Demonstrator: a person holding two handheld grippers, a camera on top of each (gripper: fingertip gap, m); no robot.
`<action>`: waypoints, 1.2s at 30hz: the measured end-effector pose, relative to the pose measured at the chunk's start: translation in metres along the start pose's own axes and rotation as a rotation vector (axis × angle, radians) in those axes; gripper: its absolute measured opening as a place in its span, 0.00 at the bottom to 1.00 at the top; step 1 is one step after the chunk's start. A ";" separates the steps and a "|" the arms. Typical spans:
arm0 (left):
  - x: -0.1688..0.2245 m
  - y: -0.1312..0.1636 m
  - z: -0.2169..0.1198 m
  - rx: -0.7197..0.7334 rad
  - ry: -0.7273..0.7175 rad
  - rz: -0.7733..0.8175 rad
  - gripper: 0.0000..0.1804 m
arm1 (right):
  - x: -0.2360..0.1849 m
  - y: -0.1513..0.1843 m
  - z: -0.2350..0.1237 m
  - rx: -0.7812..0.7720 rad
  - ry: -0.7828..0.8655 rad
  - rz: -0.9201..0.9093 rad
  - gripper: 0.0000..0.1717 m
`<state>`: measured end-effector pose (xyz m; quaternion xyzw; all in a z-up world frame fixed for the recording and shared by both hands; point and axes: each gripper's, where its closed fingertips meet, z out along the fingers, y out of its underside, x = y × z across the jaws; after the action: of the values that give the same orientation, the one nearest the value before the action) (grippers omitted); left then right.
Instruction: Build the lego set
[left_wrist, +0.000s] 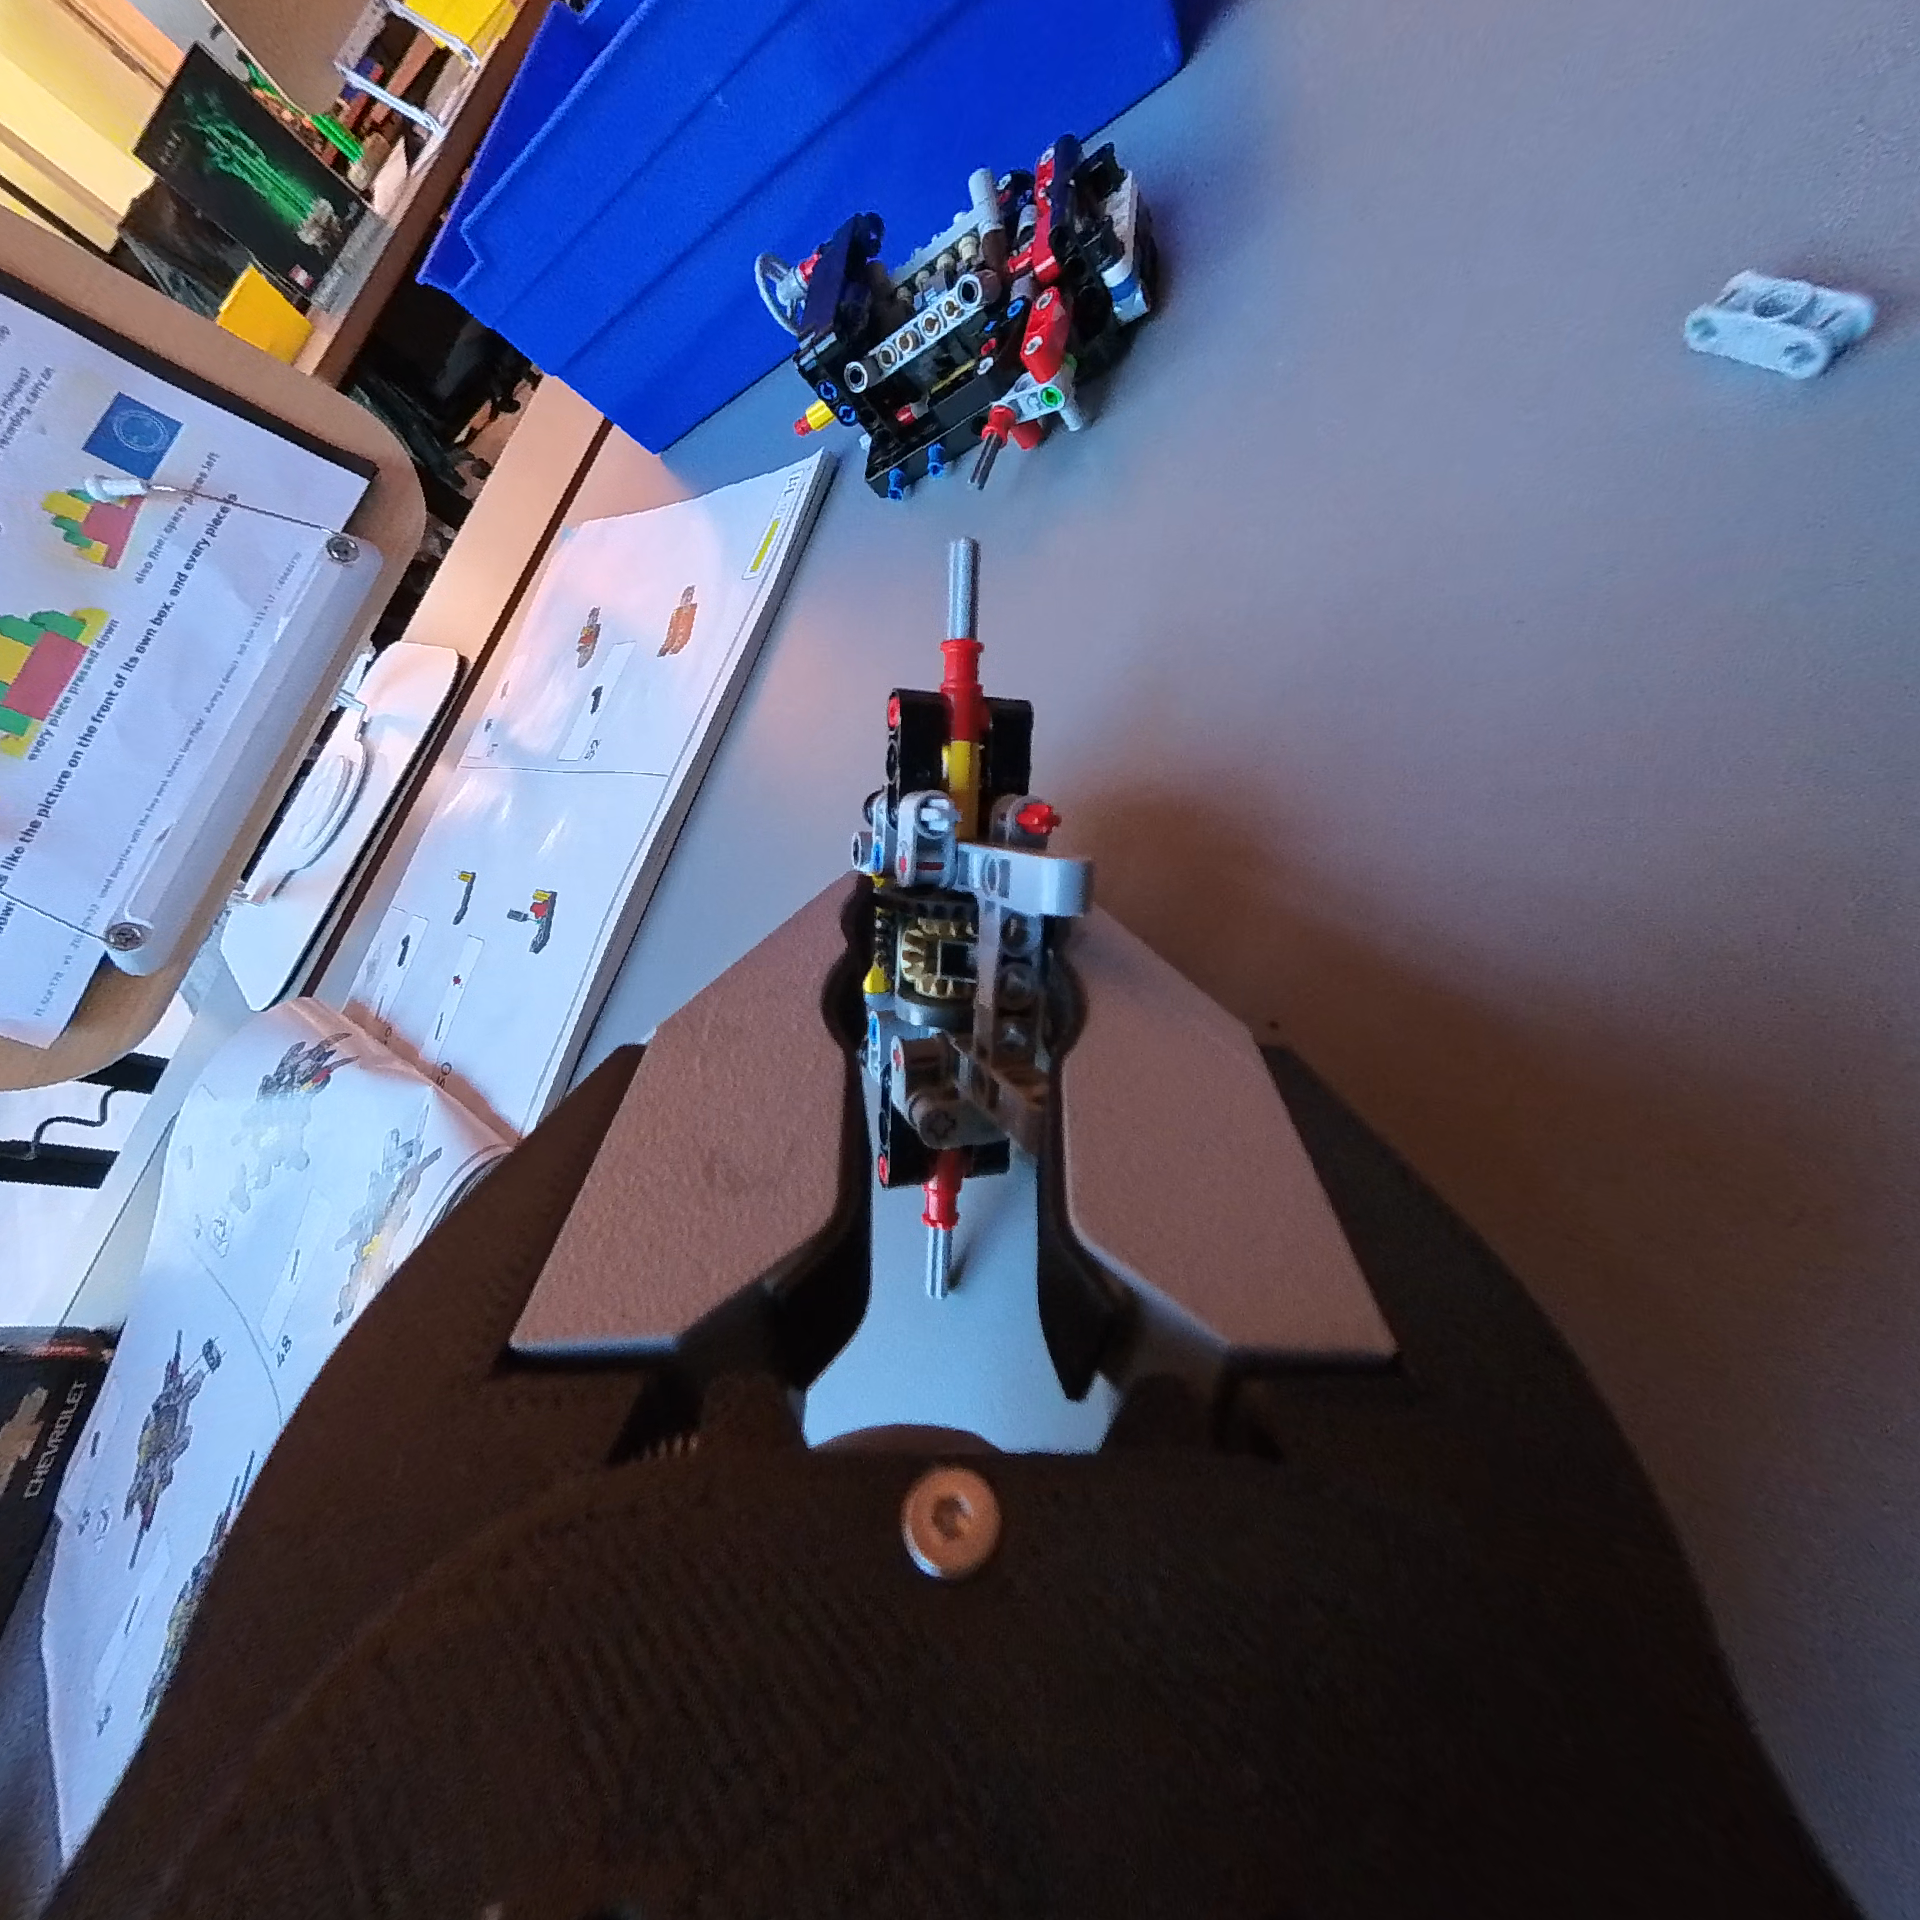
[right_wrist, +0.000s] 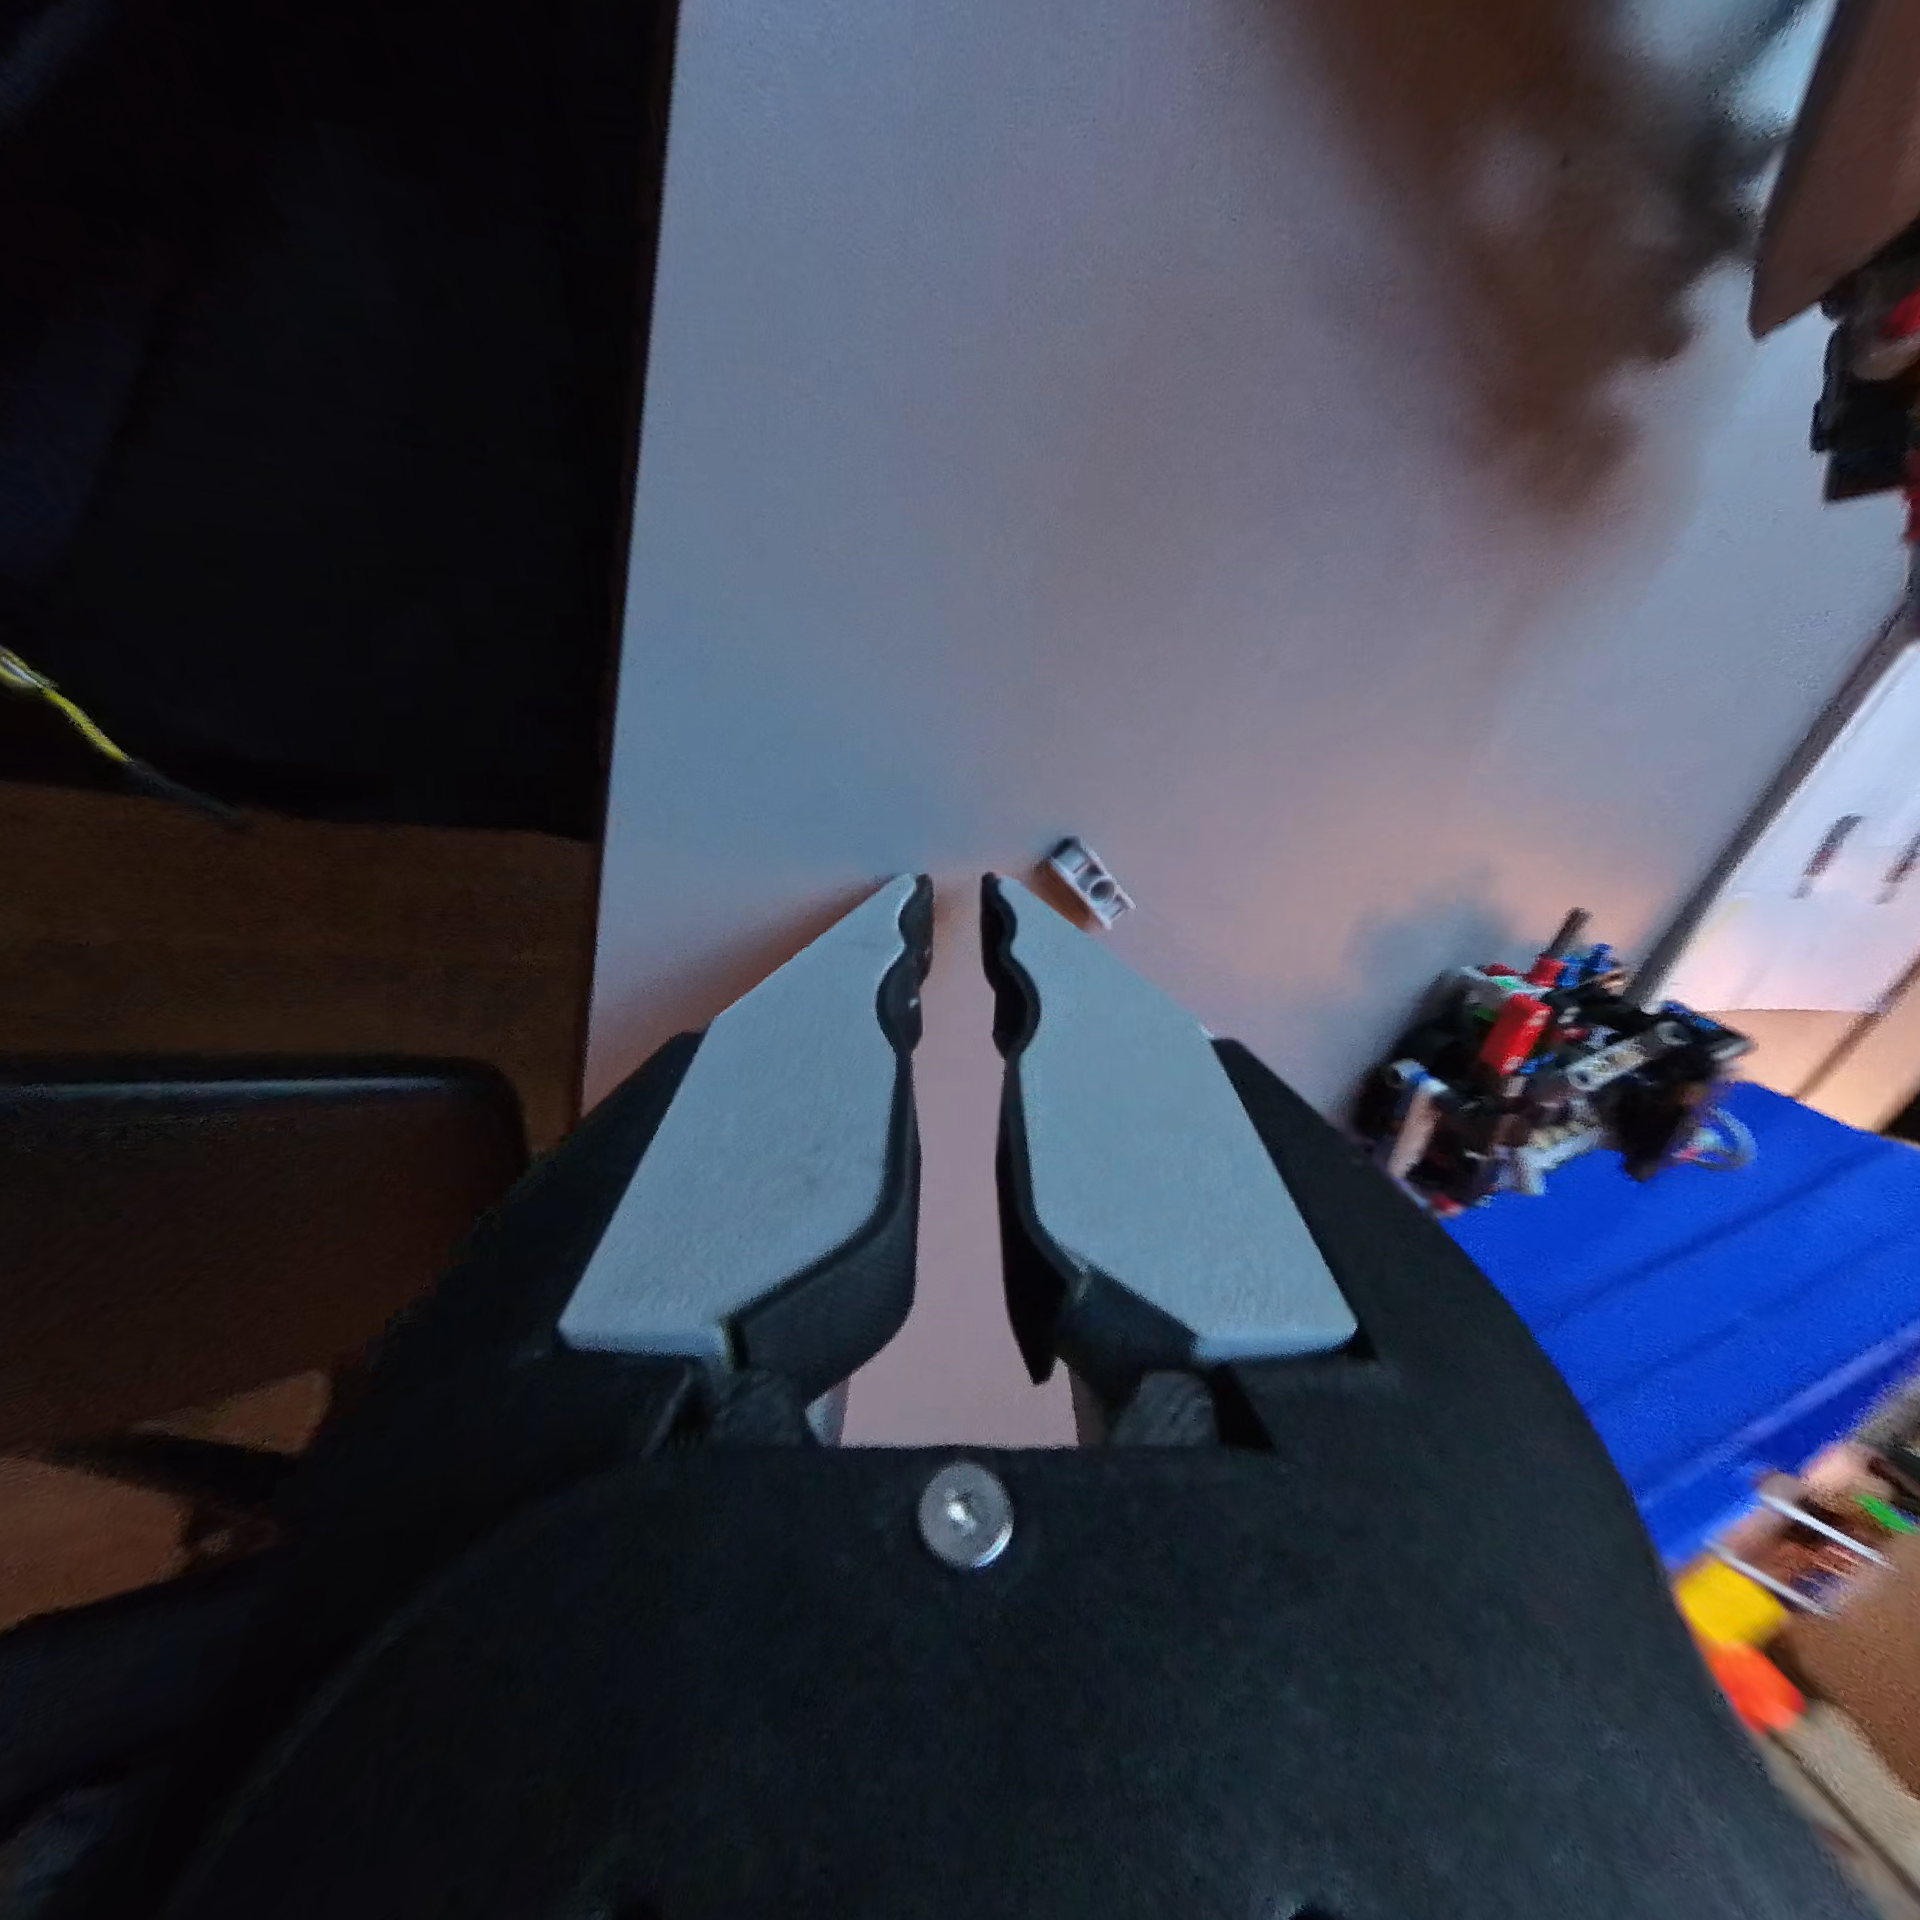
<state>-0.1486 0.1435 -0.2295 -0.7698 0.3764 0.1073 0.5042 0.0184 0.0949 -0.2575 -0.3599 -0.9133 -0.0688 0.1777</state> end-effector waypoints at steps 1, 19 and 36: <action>0.000 0.000 0.000 0.000 0.000 0.001 0.16 | 0.000 -0.001 -0.002 0.037 -0.018 0.048 0.04; 0.000 0.001 0.000 -0.003 -0.001 -0.001 0.16 | 0.030 0.008 0.004 0.317 -0.129 0.715 0.00; -0.001 0.001 0.000 -0.003 -0.002 -0.004 0.16 | 0.024 0.012 0.009 0.280 -0.124 0.701 0.00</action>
<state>-0.1499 0.1440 -0.2298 -0.7712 0.3742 0.1074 0.5037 0.0074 0.1212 -0.2571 -0.6262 -0.7443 0.1437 0.1824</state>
